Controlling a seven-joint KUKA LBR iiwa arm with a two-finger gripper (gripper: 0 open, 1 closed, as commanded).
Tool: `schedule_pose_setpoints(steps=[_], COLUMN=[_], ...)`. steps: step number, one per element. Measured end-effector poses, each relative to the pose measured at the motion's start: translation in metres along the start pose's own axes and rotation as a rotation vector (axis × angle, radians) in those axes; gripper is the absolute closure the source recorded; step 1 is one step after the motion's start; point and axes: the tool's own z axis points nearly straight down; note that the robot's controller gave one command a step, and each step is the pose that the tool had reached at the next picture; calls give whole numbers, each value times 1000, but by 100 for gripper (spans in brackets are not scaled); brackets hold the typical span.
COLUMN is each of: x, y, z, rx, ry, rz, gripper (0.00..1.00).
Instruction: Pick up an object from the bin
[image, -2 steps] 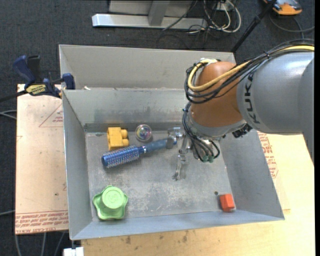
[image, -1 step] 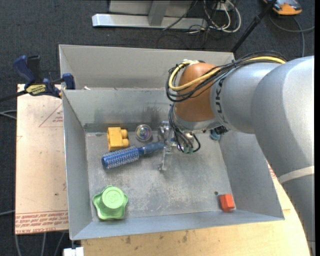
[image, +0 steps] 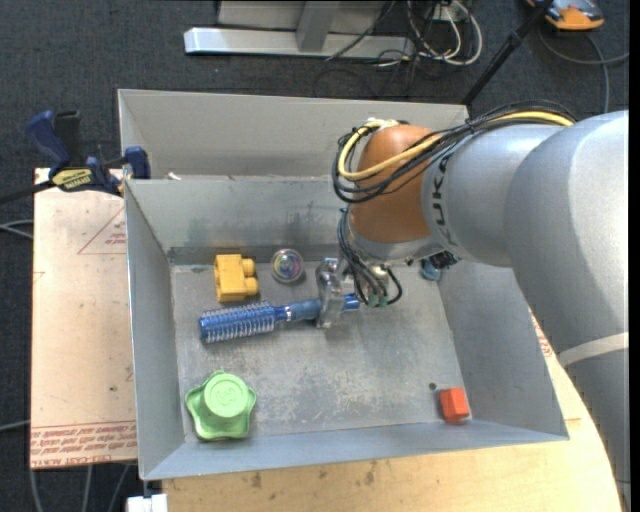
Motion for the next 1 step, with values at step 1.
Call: schedule_pose_setpoints(steps=[1], x=[2], y=[-56], z=[-209], rx=[1], ry=[-7], rz=[21], gripper=[100])
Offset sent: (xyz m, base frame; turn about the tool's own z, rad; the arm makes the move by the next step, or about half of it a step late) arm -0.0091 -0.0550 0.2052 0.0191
